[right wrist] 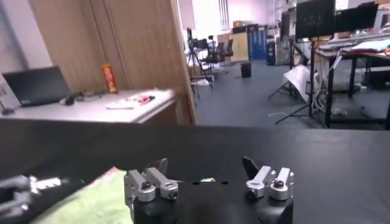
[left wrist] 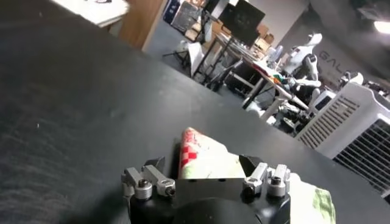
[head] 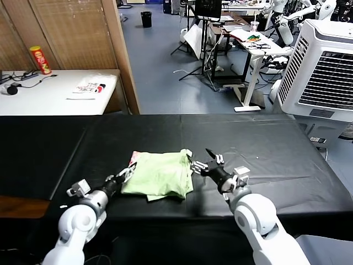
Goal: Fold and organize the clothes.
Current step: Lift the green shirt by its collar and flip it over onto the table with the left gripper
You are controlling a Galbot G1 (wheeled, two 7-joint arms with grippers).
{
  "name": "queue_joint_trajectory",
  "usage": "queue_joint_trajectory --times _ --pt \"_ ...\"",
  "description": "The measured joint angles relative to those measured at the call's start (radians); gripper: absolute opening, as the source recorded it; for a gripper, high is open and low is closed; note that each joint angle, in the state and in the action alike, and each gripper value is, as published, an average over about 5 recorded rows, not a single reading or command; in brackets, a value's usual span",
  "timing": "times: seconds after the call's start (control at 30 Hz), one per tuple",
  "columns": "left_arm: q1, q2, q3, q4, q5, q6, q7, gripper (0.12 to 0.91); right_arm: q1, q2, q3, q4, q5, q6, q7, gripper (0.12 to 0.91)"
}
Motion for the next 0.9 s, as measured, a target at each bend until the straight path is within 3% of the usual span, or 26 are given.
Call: queue_joint_trajectory --times 0.2,0.6,0.67,0.9 --pt "-0.006 -0.006 0.0 0.024 -0.049 0.011 0.001 0.763 -0.018 0.001 0.011 0.023 0.0 0.0 0.0 0.798" --pt "-0.016 -0.025 0.003 0.033 -0.027 0.016 -0.015 0.183 -0.049 0.004 0.039 0.04 -0.043 -0.006 0.005 0.798" --pt "-0.013 -0.024 0.0 0.023 0.011 0.018 -0.027 0.14 -0.057 0.004 0.05 0.041 -0.076 -0.024 0.013 0.798" --pt "0.02 0.046 -0.035 -0.043 0.162 0.058 -0.074 0.149 -0.1 -0.002 0.111 0.046 -0.148 -0.056 0.019 0.798"
